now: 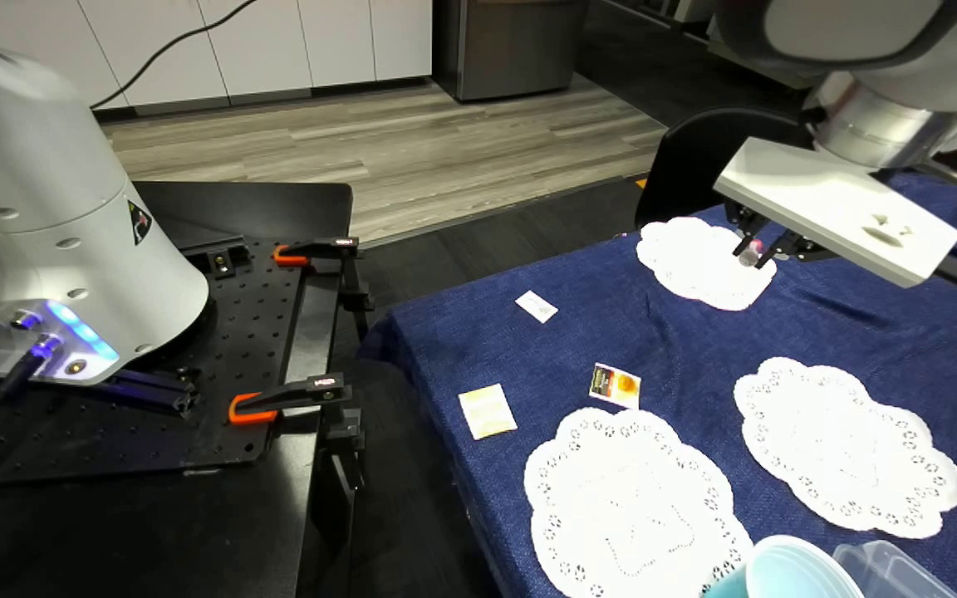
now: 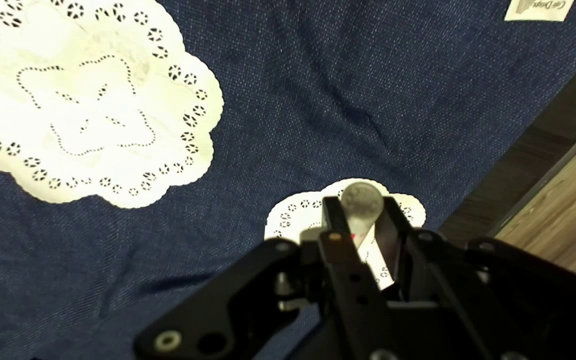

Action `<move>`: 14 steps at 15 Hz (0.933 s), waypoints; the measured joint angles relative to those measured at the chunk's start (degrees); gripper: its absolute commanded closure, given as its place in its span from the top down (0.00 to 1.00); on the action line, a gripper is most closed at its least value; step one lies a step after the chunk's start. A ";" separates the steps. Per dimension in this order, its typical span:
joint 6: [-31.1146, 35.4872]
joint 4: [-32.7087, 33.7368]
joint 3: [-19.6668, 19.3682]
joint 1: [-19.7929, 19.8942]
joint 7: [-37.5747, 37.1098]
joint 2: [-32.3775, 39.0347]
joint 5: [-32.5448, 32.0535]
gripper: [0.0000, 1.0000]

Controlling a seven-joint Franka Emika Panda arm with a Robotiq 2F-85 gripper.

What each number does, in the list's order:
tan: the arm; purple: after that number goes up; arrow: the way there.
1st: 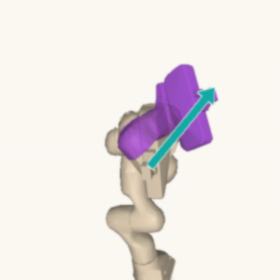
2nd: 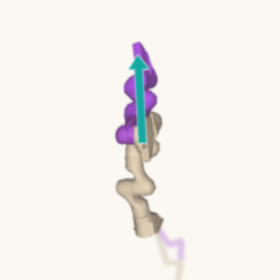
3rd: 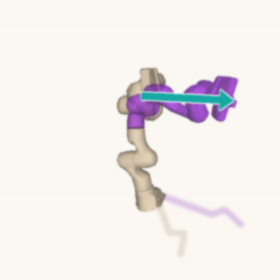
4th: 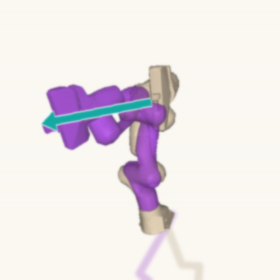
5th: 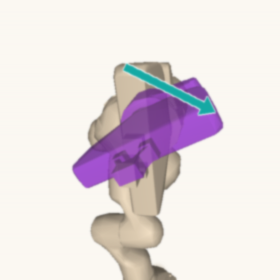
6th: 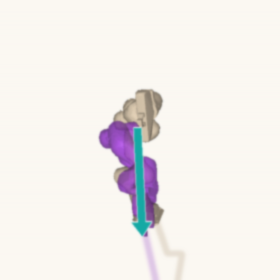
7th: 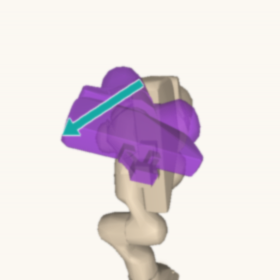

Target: Remove the orange marker from the teal cup then place it on the bed

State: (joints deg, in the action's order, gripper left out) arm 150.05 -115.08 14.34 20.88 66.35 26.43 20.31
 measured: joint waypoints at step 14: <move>-9.76 11.36 -6.52 -6.89 -0.35 9.25 -9.33 0.69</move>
State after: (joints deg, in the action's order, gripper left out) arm 140.29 -103.72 7.81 13.98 66.00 35.68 10.98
